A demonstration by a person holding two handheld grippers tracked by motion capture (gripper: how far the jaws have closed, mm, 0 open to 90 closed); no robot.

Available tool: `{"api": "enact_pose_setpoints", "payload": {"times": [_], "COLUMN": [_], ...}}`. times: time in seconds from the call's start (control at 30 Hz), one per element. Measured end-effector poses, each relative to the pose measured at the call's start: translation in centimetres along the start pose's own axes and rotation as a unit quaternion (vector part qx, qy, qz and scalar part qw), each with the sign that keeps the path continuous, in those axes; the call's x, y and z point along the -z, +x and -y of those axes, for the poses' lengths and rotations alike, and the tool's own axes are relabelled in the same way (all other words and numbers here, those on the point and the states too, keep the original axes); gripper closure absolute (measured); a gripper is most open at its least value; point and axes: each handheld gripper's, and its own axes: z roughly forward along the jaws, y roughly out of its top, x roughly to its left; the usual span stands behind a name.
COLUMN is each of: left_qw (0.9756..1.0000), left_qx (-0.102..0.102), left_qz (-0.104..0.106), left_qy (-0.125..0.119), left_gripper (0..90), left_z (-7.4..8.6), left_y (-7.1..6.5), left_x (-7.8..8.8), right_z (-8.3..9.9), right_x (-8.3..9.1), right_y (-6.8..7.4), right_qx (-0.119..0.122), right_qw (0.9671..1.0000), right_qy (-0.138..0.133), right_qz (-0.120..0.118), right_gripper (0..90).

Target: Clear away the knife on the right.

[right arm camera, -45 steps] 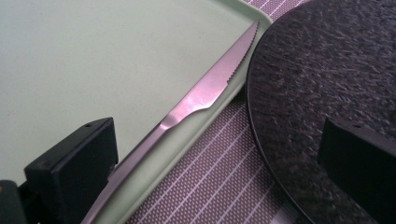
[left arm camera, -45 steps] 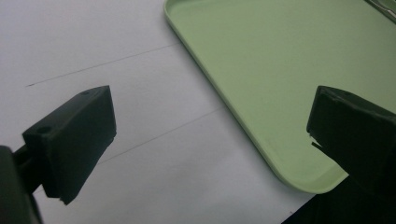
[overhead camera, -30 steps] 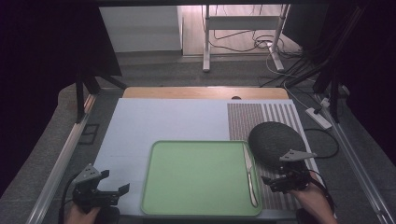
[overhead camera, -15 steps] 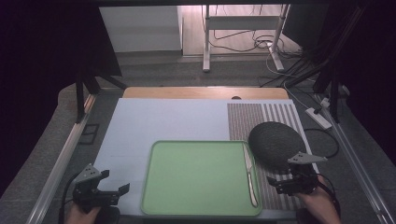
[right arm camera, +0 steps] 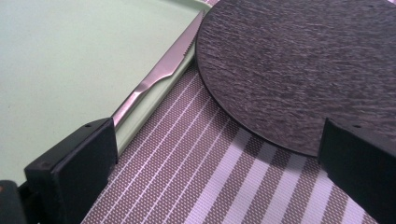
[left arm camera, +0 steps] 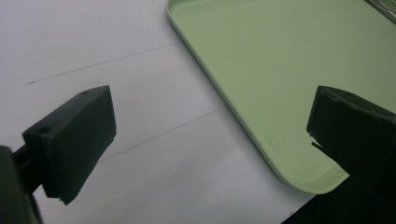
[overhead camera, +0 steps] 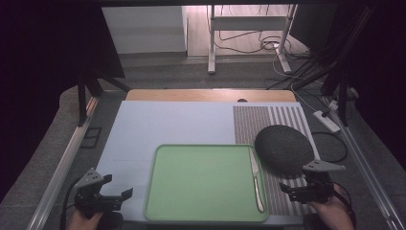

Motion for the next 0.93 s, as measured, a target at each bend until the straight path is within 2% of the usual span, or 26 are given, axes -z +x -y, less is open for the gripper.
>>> {"api": "enact_pose_setpoints", "payload": {"times": [0.7, 0.93], "left_qw": [1.0000, 1.0000], "left_qx": [0.004, 0.006], "left_qz": [0.002, 0.003], "left_qy": [-0.003, -0.005], "left_gripper": [2.2, 2.2], "left_z": [0.1, 0.0], "left_y": [0.1, 0.1], "left_x": [0.1, 0.1], "right_z": [1.1, 1.3], "right_x": [1.8, 1.9], "right_y": [-0.3, -0.5], "right_qx": [-0.016, -0.019], "right_qw": [0.9997, 0.9997], "right_qy": [-0.006, -0.009], "right_qz": [0.020, 0.015], "right_gripper": [0.0, 0.0]}}
